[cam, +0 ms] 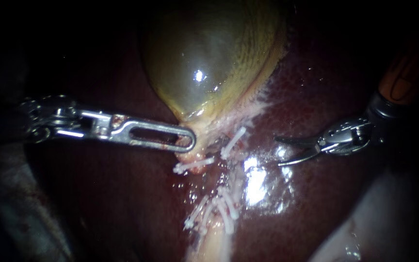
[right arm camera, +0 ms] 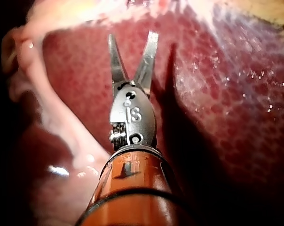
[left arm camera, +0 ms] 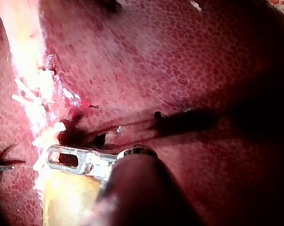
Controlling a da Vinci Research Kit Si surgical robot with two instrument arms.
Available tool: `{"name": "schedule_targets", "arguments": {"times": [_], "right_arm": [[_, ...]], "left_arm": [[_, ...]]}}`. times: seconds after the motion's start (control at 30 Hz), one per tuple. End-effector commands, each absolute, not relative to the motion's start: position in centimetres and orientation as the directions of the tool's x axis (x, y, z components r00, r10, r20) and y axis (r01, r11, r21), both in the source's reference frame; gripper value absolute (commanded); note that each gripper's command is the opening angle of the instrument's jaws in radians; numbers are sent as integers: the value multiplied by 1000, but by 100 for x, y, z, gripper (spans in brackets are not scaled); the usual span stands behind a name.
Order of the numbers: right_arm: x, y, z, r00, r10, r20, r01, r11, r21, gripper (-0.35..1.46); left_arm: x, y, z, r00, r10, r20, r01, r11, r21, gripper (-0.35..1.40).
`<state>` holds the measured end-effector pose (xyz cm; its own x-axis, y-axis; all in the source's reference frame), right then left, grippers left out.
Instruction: Go back from the cut right tube
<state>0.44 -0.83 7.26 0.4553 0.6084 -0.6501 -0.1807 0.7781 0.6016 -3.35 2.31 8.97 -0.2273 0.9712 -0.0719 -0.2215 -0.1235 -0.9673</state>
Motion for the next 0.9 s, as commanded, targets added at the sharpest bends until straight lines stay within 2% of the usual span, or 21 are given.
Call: {"name": "schedule_targets", "arguments": {"times": [0.03,0.9], "right_arm": [[44,-83,726,456,609,-649,-182,778,602,56],[48,-83,726,455,610,-649,-184,777,601,59]], "left_arm": [[-336,231,900,-227,971,-72,-223,-124,-967,-35],[-363,222,957,-210,974,-84,-247,-136,-960,-35]]}}
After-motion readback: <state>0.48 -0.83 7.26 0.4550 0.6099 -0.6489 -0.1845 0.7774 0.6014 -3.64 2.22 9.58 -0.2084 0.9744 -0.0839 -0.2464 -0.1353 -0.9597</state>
